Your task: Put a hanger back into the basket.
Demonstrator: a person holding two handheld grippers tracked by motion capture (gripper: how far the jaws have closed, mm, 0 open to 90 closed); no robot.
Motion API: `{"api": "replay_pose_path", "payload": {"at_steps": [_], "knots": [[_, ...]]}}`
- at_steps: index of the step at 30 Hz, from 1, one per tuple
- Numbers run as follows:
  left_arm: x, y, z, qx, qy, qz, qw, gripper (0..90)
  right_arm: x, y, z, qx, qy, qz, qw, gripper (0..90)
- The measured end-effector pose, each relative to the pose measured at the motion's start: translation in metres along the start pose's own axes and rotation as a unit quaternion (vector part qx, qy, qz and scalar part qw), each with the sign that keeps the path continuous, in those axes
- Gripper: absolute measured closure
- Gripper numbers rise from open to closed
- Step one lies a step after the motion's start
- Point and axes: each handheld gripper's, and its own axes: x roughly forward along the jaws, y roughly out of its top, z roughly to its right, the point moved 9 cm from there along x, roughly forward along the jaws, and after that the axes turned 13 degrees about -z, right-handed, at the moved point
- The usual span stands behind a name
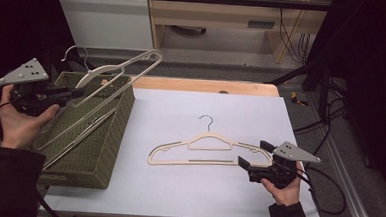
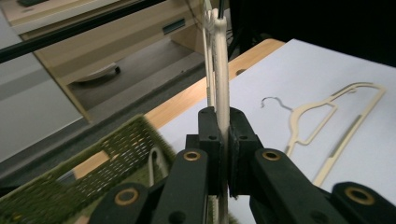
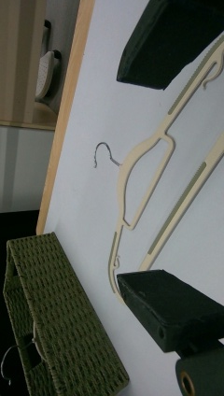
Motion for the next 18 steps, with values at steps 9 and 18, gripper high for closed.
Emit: {"api": "replay_pose_path", "payload": {"at_steps": [9, 18], "knots": [[0.011, -0.038, -0.035, -0.014, 0.027, -0.036, 0.9989, 86.1, 0.001, -0.002, 0.001, 0.005, 0.001, -0.002, 1.0, 5.6], [0.021, -0.071, -0.056, -0.024, 0.05, -0.062, 0.9965, 86.0, 0.003, -0.002, 0.001, 0.006, 0.003, -0.004, 1.0, 5.8]]}}
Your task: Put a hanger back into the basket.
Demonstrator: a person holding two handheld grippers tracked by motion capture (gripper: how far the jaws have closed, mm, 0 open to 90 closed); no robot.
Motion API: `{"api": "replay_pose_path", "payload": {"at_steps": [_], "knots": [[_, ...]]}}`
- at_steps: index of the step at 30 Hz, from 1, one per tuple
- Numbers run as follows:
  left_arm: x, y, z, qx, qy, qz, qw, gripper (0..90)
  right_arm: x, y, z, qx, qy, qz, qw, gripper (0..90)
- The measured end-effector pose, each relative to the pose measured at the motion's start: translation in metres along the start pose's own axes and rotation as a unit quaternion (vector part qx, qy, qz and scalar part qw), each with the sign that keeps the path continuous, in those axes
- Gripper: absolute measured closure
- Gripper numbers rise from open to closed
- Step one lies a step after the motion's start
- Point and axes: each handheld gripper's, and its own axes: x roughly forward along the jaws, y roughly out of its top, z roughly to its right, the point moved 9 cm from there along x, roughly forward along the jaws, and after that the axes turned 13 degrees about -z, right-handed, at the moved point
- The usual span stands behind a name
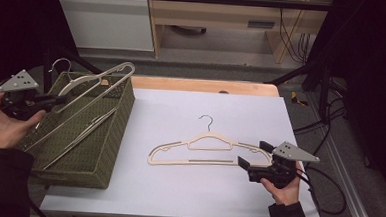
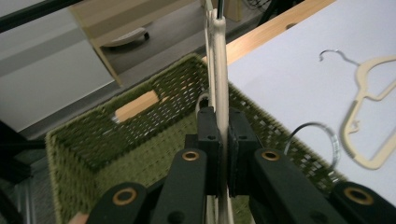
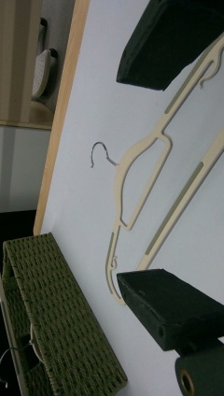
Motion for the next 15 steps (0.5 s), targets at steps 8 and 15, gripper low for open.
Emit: {"api": "replay_pose_path", "payload": {"at_steps": [8, 15], "knots": [[0.008, -0.027, -0.013, -0.003, 0.012, -0.021, 0.9997, 86.0, 0.001, -0.001, 0.0, -0.002, 0.0, -0.003, 1.0, 5.9], [0.028, -0.05, -0.009, 0.004, 0.02, -0.053, 0.9984, 86.0, 0.002, -0.001, 0.0, 0.0, 0.001, -0.004, 1.0, 6.1]]}}
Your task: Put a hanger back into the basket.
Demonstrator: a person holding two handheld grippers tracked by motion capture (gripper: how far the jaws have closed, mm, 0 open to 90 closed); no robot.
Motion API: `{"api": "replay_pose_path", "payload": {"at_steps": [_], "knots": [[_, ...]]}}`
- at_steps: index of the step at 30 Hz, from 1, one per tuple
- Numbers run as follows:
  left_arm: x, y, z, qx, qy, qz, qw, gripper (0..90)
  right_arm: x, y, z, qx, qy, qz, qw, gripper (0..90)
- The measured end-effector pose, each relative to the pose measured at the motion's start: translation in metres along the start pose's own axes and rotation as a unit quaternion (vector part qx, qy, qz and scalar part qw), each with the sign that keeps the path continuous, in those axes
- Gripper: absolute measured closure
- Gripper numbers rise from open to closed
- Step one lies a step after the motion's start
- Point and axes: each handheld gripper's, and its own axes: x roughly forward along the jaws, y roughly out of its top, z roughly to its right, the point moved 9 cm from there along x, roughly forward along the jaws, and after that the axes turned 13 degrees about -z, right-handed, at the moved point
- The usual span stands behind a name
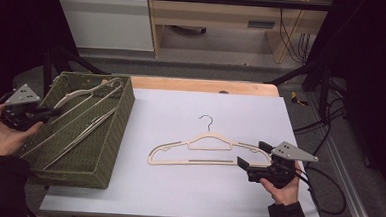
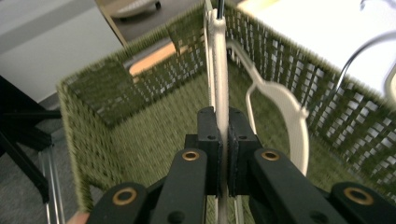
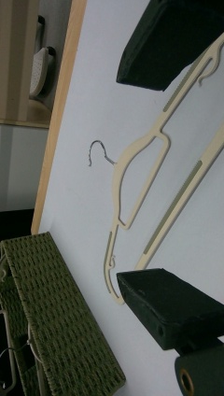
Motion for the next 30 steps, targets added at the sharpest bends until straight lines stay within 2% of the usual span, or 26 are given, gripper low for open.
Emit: {"api": "replay_pose_path", "payload": {"at_steps": [6, 9, 12, 14, 15, 17, 23, 26, 28, 30], "knots": [[0.024, -0.016, 0.009, -0.01, -0.006, 0.001, 0.9999, 86.0, 0.0, 0.0, 0.0, 0.0, 0.001, 0.001, 1.0, 6.1], [0.036, -0.024, 0.014, -0.016, -0.012, -0.007, 0.9998, 86.1, 0.0, 0.0, -0.001, 0.001, 0.002, -0.001, 1.0, 6.2], [0.045, -0.031, 0.018, -0.013, -0.015, -0.016, 0.9997, 86.0, 0.0, -0.001, -0.001, -0.001, 0.003, -0.002, 1.0, 6.3], [0.048, -0.034, 0.021, -0.017, -0.027, -0.029, 0.9991, 85.6, 0.0, -0.001, -0.001, -0.001, 0.003, -0.001, 1.0, 6.4], [0.049, -0.035, 0.023, -0.027, -0.04, -0.035, 0.9982, 84.0, 0.0, -0.001, -0.001, -0.001, 0.003, -0.002, 1.0, 6.4], [0.049, -0.035, 0.025, -0.032, -0.057, -0.039, 0.9971, 78.6, 0.0, -0.001, -0.001, -0.002, 0.003, -0.002, 1.0, 6.5], [0.044, -0.029, 0.03, -0.028, -0.059, -0.037, 0.9972, 76.2, 0.0, 0.0, -0.002, 0.002, 0.005, 0.001, 1.0, 6.7], [0.036, -0.023, 0.031, -0.028, -0.055, -0.024, 0.9978, 71.4, -0.001, 0.0, -0.002, 0.001, 0.006, 0.001, 1.0, 6.8], [0.027, -0.018, 0.032, -0.039, -0.061, -0.003, 0.9974, 68.2, -0.001, 0.0, -0.001, 0.001, 0.006, 0.002, 1.0, 6.8], [0.017, -0.012, 0.032, -0.048, -0.057, 0.018, 0.9971, 65.2, -0.002, 0.001, -0.002, 0.001, 0.007, 0.003, 1.0, 6.9]]}}
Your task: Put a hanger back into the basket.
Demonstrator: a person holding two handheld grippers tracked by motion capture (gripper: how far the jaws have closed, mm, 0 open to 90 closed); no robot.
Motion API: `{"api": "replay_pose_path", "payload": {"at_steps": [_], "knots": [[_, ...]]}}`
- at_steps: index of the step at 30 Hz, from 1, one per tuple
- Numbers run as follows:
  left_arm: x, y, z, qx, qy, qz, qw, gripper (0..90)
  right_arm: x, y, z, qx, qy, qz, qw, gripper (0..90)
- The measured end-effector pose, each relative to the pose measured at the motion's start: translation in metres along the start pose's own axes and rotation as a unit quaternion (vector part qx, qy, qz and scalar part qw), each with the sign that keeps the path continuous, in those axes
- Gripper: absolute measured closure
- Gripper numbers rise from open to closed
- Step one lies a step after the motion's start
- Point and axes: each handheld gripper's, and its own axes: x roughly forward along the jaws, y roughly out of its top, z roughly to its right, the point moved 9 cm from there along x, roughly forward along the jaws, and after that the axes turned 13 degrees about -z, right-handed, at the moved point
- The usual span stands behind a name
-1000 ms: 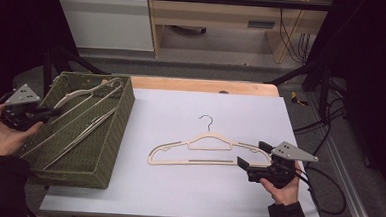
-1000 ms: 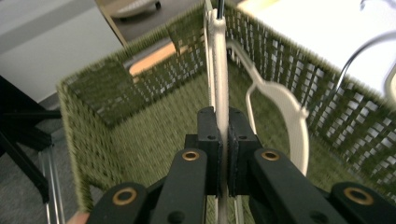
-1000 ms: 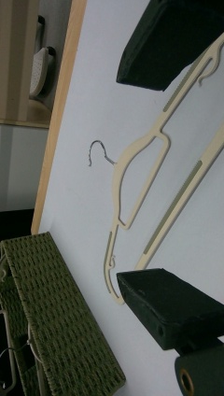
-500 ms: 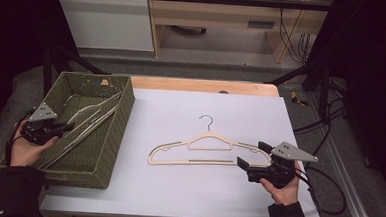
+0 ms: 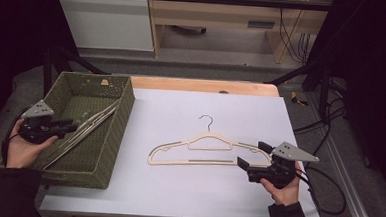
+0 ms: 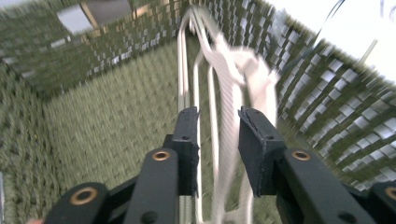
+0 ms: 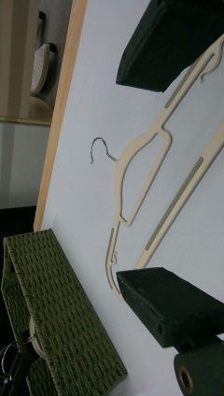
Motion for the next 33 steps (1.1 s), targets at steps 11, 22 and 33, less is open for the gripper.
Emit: {"api": "replay_pose_path", "payload": {"at_steps": [11, 22, 33], "knots": [[-0.042, 0.032, 0.028, -0.016, 0.002, 0.088, 0.996, 30.2, -0.003, 0.002, 0.0, 0.003, -0.001, 0.005, 1.0, 7.1], [-0.042, 0.075, 0.099, 0.021, -0.046, 0.133, 0.9898, 16.3, -0.004, 0.002, 0.001, 0.002, -0.001, 0.006, 1.0, 7.2], [0.007, 0.093, 0.174, 0.063, -0.107, 0.11, 0.9861, 15.3, -0.004, 0.002, 0.002, 0.001, -0.001, 0.005, 1.0, 7.4]]}}
